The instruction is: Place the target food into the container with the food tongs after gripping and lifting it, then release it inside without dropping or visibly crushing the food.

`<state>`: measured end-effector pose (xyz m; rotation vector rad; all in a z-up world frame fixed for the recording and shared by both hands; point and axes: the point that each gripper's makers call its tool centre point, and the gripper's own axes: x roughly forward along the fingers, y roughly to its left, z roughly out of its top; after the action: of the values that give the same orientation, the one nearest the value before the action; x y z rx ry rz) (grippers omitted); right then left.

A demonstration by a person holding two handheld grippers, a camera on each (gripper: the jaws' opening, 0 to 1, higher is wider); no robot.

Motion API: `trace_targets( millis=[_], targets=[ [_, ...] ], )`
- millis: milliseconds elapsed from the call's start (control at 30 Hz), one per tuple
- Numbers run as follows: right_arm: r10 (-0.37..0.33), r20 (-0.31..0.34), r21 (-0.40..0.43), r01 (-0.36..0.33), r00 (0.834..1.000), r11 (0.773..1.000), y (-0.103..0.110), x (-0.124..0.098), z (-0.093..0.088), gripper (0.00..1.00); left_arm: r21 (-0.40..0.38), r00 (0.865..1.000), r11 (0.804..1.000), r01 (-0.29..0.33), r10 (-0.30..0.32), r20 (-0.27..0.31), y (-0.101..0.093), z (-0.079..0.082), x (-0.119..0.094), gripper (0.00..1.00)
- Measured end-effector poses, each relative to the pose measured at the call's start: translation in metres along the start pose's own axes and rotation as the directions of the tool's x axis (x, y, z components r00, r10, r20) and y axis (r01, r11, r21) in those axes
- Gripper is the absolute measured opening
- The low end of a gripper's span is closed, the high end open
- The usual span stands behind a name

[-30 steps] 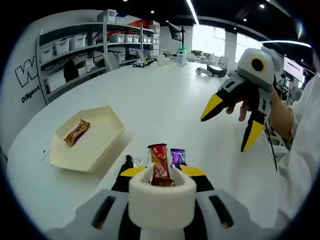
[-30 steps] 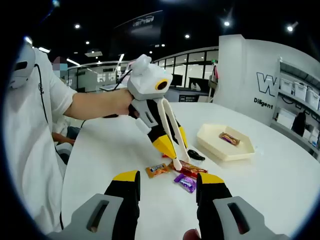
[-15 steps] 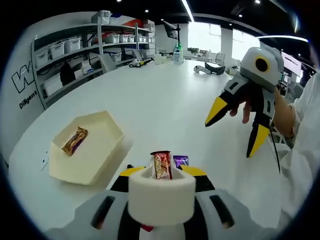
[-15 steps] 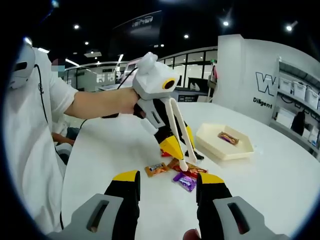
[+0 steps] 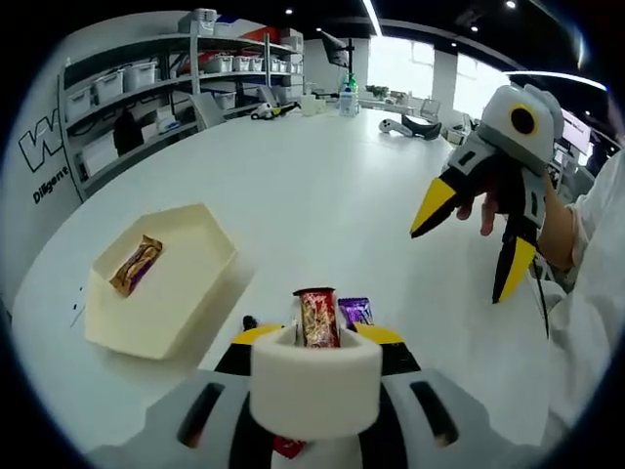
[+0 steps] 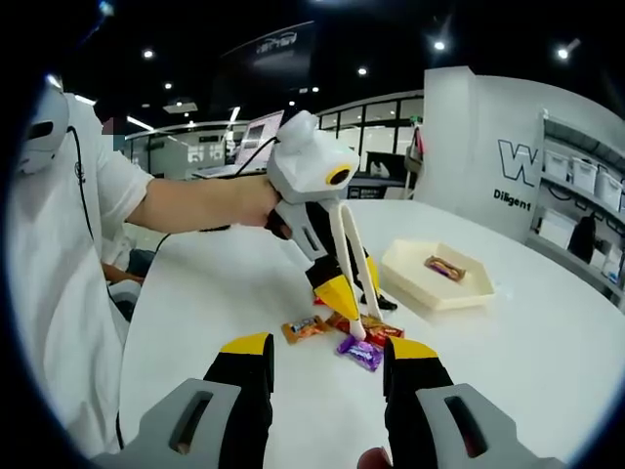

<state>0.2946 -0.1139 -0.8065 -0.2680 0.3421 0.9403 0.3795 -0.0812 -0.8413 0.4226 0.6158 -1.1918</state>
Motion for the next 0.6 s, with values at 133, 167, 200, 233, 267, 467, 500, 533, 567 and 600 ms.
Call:
trace_targets(
  millis=[133,167,200,233,267,467,500,533,567,600],
  targets=[
    [0.000,0.001,0.001,0.000,1.000,1.000,-0.0002,0.0000,0.0000,0.41,0.003,1.000,1.000,0.015,-0.015,0.000,-0.0007,0.0001,0.0008,0.22],
    [-0.001,0.000,0.002,0.001,1.000,1.000,-0.0005,0.0000,-0.0001,0.41,0.002,1.000,1.000,0.017,-0.017,0.002,-0.0005,0.0002,0.0008,0.21],
    [-0.001,0.000,0.002,0.001,1.000,1.000,-0.0006,-0.0001,-0.0001,0.41,0.004,1.000,1.000,0.022,-0.022,0.003,-0.0004,0.0002,0.0008,0.21],
    [-0.001,0.000,0.001,0.001,1.000,1.000,-0.0006,-0.0001,-0.0001,0.41,0.006,1.000,1.000,0.026,-0.026,0.004,-0.0006,0.0001,0.0009,0.21],
    [-0.002,0.000,0.001,0.002,1.000,1.000,-0.0006,-0.0001,0.0000,0.41,0.007,1.000,1.000,0.029,-0.029,0.005,-0.0004,0.0000,0.0009,0.20],
    [-0.017,-0.002,0.005,0.017,1.000,1.000,-0.0025,-0.0016,0.0013,0.44,0.016,0.999,0.999,0.042,-0.042,0.009,-0.0026,-0.0002,-0.0004,0.20],
    [-0.020,-0.002,0.009,0.020,1.000,1.000,-0.0029,-0.0018,0.0017,0.45,0.017,0.999,0.999,0.041,-0.041,0.009,-0.0023,-0.0004,-0.0009,0.20],
    [-0.027,-0.007,0.009,0.027,1.000,1.000,-0.0039,-0.0023,0.0016,0.45,0.017,0.999,0.999,0.041,-0.041,0.009,-0.0022,-0.0004,-0.0012,0.20],
    [-0.031,-0.007,0.008,0.031,0.999,0.999,-0.0042,-0.0025,0.0018,0.46,0.015,0.999,0.999,0.043,-0.043,0.010,-0.0023,-0.0002,-0.0018,0.20],
    [-0.033,-0.008,0.008,0.033,0.999,0.999,-0.0042,-0.0027,0.0019,0.46,0.013,0.999,0.999,0.044,-0.045,0.012,-0.0022,0.0001,-0.0024,0.20]
  ],
)
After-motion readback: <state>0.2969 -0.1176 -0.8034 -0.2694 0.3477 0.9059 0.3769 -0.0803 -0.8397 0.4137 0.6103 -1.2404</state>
